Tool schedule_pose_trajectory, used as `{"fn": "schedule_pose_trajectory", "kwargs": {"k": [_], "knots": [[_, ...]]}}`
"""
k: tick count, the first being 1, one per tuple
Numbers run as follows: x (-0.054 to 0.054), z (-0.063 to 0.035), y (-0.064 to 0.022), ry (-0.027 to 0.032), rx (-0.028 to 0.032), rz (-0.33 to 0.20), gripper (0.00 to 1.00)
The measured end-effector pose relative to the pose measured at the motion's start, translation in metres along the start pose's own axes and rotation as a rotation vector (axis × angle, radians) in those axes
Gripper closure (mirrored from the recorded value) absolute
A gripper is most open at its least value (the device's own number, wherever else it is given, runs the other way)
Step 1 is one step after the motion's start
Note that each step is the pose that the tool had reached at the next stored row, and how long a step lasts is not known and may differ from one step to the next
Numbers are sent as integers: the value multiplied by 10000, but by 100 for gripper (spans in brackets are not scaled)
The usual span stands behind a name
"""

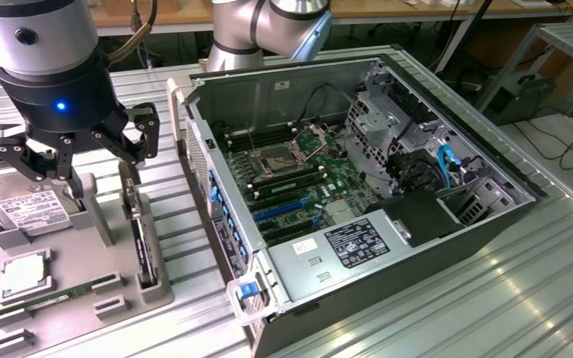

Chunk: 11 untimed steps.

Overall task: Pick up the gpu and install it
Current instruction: 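Pick up the gpu and move the gpu toward the slot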

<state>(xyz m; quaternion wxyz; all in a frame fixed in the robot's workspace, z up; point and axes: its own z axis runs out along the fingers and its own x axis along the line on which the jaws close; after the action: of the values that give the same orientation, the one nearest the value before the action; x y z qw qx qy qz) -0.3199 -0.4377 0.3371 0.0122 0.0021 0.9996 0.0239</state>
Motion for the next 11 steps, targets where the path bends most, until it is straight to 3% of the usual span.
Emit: {"fn": "schedule_pose_trajectory", "kwargs": {"k": [4,11], "knots": [[-9,19,-44,8,-2,-18,34],[-51,42,-50,11,0,-33,34]]}}
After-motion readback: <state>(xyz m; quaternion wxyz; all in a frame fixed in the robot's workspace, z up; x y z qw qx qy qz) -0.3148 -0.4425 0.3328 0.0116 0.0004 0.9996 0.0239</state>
